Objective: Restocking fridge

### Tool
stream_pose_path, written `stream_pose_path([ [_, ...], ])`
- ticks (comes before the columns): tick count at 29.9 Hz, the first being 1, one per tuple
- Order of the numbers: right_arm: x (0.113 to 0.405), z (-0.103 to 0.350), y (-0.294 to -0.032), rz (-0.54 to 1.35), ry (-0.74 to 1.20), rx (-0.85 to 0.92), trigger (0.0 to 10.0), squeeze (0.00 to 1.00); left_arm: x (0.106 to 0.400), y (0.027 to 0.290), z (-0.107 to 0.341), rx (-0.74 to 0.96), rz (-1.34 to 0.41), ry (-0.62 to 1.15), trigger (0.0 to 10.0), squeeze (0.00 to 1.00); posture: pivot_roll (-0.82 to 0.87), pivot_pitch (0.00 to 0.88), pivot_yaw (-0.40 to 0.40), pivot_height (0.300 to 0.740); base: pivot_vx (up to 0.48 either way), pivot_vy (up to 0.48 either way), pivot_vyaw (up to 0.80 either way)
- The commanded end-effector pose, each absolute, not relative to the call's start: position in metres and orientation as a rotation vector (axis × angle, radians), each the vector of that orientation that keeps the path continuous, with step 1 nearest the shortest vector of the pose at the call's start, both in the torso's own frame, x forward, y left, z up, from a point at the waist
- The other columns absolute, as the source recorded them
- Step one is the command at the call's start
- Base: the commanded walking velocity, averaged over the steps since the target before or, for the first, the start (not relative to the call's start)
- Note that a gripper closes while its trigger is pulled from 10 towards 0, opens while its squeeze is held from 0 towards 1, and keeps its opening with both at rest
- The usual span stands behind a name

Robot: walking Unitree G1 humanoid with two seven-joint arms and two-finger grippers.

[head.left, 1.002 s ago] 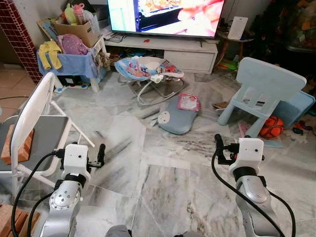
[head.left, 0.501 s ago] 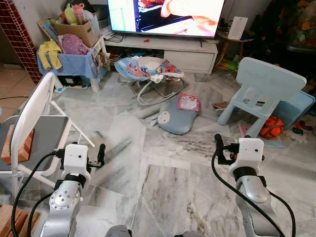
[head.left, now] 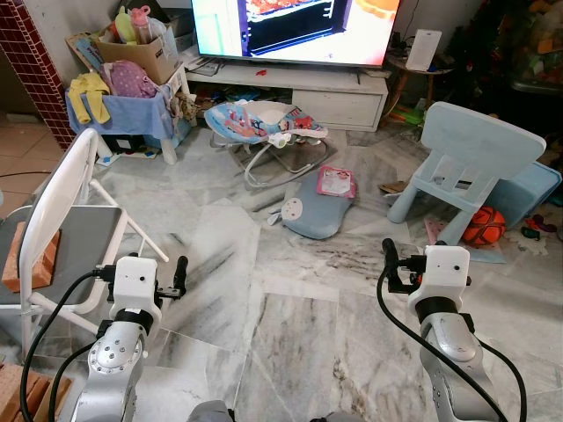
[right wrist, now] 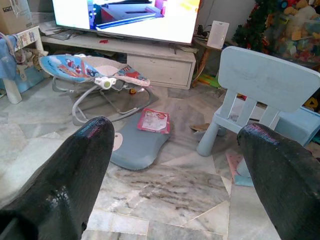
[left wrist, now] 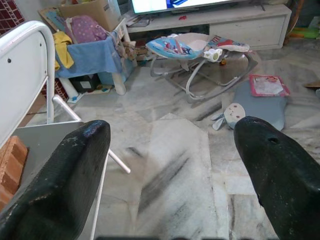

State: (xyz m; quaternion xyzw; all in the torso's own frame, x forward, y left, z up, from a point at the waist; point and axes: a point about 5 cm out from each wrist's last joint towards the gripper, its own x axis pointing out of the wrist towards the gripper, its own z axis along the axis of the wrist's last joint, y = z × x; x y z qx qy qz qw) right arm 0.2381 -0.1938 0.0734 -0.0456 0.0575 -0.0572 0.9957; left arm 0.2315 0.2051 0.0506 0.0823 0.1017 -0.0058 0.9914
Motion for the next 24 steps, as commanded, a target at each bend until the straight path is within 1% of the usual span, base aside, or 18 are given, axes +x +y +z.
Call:
stream_pose_path([
  [1, 0.299, 0.136, -0.173, -0.006, 0.005, -0.036, 10.0, 0.00, 0.255, 0.201, 0.121, 0.099, 0.076, -0.041, 10.0, 0.00, 0.08, 0.027, -0.054, 0.740, 0.000, 0.000, 0.00],
  [7, 0.298, 0.137, -0.173, -0.005, 0.001, -0.035, 10.0, 0.00, 0.256, 0.199, 0.122, 0.099, 0.060, -0.048, 10.0, 0.00, 0.08, 0.022, -0.052, 0.740, 0.000, 0.000, 0.00],
  [8, 0.295, 0.127, -0.178, 0.021, -0.012, -0.029, 10.0, 0.00, 0.265, 0.193, 0.108, 0.154, 0.013, -0.027, 10.0, 0.00, 0.06, 0.000, -0.019, 0.740, 0.000, 0.000, 0.00],
  [10, 0.295, 0.119, -0.180, 0.024, 0.004, -0.028, 10.0, 0.00, 0.269, 0.190, 0.104, 0.193, -0.012, -0.030, 10.0, 0.00, 0.07, 0.000, -0.022, 0.740, 0.000, 0.000, 0.00],
  [13, 0.295, 0.118, -0.179, 0.021, 0.011, -0.052, 10.0, 0.00, 0.266, 0.193, 0.109, 0.164, 0.020, -0.039, 10.0, 0.00, 0.08, 0.000, -0.026, 0.740, 0.000, 0.000, 0.00],
  [16, 0.291, 0.112, -0.178, 0.004, 0.036, -0.057, 10.0, 0.00, 0.260, 0.197, 0.108, 0.192, 0.044, -0.031, 10.0, 0.00, 0.09, 0.000, -0.022, 0.740, 0.000, 0.000, 0.00],
  [20, 0.289, 0.108, -0.181, -0.053, 0.063, -0.118, 10.0, 0.00, 0.253, 0.199, 0.109, 0.212, 0.066, -0.012, 10.0, 0.00, 0.09, 0.000, -0.003, 0.740, 0.000, 0.000, 0.00],
  [22, 0.283, 0.104, -0.189, -0.130, 0.048, -0.086, 10.0, 0.00, 0.244, 0.200, 0.103, 0.243, 0.049, 0.021, 10.0, 0.00, 0.07, 0.036, 0.024, 0.740, 0.000, 0.000, 0.00],
  [24, 0.278, 0.098, -0.193, -0.157, 0.067, -0.054, 10.0, 0.00, 0.243, 0.199, 0.098, 0.257, 0.039, 0.044, 10.0, 0.00, 0.07, 0.040, 0.037, 0.740, 0.000, 0.000, 0.00],
])
